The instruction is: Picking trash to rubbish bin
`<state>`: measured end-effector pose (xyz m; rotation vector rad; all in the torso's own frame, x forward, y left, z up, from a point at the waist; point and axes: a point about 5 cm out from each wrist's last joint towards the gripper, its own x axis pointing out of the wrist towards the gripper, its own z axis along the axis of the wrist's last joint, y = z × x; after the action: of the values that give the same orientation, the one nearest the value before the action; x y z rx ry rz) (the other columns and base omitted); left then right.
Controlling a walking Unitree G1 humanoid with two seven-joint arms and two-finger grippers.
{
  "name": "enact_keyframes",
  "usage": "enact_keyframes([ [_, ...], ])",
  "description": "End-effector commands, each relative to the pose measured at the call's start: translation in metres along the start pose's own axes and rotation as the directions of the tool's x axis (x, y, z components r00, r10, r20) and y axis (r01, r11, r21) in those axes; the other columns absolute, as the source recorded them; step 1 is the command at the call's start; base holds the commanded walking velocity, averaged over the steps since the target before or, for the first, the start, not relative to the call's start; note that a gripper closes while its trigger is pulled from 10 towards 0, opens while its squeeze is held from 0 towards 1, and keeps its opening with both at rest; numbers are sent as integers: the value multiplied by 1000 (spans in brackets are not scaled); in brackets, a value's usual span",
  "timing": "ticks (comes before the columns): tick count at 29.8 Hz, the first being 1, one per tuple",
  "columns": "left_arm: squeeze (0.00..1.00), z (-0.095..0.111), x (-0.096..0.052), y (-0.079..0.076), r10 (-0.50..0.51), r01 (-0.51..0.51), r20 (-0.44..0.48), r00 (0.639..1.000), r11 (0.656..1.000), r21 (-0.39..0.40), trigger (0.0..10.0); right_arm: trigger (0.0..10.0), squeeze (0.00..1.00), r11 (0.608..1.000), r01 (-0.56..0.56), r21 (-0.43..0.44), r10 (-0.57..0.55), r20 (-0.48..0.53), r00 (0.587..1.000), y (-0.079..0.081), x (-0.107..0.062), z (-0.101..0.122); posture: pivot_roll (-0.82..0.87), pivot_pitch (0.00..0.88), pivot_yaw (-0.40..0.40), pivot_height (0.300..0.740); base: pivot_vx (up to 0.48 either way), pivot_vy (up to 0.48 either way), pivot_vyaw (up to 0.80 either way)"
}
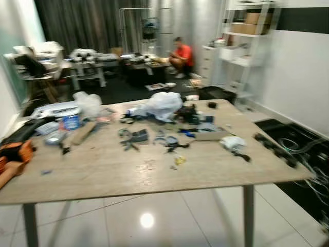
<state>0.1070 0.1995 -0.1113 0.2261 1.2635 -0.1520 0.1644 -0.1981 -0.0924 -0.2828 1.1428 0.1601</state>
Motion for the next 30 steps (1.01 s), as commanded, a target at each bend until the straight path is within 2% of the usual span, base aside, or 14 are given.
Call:
enact_keyframes([
  [1,0,-3,-1,3,9,-9,-11,1000,1000,3,10000,10000,0,1000,-11,-5,11,-9,1000,3,0,-2,-14,0,-3,740,0,0,763],
  [15,0,-4,-1,4,10,-9,-13,1000,1000,21,10000,10000,0,1000,11,-12,-11,15,1000,-3,0,3,-16,0,1,740,0,0,763],
  [18,0,-4,-1,4,8,-8,-14,1000,1000,22,10000,10000,0,1000,12,26,-14,65,998,-5,0,13,-20,0,1,740,0,0,662],
  [21,0,-4,-1,4,5,-5,-16,1000,1000,25,10000,10000,0,997,-29,75,16,167,986,-5,-1,37,-25,0,4,740,0,0,0],
  [22,0,-4,-1,4,4,-3,-18,1000,1000,29,10000,10000,0,994,-76,79,56,226,972,-3,-2,52,-32,0,6,740,0,0,0],
  [23,0,-5,-1,4,1,-1,-20,1000,999,35,10000,10000,0,981,-192,17,176,328,928,6,-6,84,-37,0,7,740,0,0,0],
  [24,0,-5,-1,4,1,-1,-20,1000,999,35,10000,10000,0,981,-192,17,176,328,928,6,-6,84,-37,0,7,740,0,0,0],
  [25,0,-4,-1,4,1,0,-21,1000,999,38,10000,10000,0,959,-279,-42,273,379,884,12,-11,103,-40,0,8,740,0,0,0],
  [26,0,-4,-1,4,1,0,-21,1000,999,38,10000,10000,0,959,-279,-42,273,379,884,12,-11,103,-40,0,8,740,0,0,0],
  [28,0,-4,-1,3,0,0,-21,1000,999,41,10000,10000,0,914,-394,-94,395,423,815,19,-17,122,-42,0,8,740,0,0,0],
  [30,0,-4,-1,3,0,1,-19,1000,999,42,10000,10000,0,822,-545,-166,553,460,694,29,-28,144,-42,0,7,740,0,0,0],
])
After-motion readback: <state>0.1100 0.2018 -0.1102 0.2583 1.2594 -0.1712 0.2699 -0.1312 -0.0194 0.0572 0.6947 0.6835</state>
